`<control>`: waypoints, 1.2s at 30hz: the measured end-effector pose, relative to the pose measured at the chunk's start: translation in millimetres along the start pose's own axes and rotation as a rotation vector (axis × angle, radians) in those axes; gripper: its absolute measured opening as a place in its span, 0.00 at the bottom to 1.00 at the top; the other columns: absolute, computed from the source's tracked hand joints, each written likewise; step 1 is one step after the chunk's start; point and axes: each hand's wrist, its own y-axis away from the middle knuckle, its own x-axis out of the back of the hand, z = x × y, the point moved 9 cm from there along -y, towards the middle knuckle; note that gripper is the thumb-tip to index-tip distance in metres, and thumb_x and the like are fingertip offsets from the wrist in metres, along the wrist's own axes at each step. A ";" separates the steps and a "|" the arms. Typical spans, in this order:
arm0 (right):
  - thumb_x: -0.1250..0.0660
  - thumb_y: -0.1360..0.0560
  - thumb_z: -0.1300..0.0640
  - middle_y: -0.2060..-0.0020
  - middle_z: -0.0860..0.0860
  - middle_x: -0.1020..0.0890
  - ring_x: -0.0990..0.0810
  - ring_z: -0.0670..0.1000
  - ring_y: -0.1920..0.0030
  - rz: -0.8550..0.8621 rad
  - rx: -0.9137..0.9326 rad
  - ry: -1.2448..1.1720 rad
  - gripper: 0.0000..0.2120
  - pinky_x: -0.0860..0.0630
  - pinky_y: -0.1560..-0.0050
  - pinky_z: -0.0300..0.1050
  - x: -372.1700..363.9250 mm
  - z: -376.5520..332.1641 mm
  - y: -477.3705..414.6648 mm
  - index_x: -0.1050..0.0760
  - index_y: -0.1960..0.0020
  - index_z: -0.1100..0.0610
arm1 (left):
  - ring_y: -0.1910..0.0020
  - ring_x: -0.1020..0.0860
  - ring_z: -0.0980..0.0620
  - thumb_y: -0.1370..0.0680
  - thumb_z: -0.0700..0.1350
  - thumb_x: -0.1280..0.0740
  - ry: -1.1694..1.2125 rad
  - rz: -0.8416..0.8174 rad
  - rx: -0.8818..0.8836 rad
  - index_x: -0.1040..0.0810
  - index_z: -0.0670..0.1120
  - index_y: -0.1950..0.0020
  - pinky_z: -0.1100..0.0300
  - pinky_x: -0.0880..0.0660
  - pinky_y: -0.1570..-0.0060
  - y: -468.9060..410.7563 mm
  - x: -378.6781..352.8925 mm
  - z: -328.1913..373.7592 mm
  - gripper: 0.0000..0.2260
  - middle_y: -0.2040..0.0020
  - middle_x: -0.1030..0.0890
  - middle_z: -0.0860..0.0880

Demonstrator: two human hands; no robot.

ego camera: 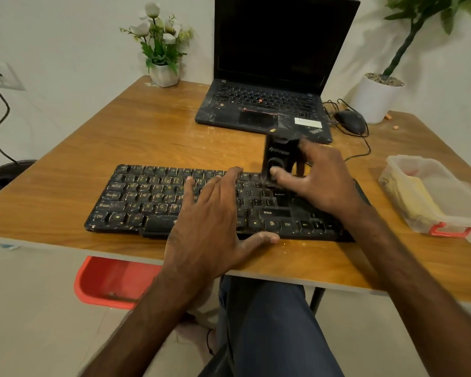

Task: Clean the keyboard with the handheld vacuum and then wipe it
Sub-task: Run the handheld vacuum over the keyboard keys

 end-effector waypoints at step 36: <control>0.25 0.30 0.47 0.49 0.41 0.19 0.20 0.39 0.50 -0.082 0.069 -0.232 0.24 0.26 0.56 0.28 11.4 -13.8 60.5 0.24 0.37 0.52 | 0.25 0.32 0.48 0.30 0.81 0.50 -0.056 -0.014 -0.015 0.49 0.44 0.22 0.34 0.43 0.25 -0.9 -0.6 1.9 0.51 0.24 0.32 0.45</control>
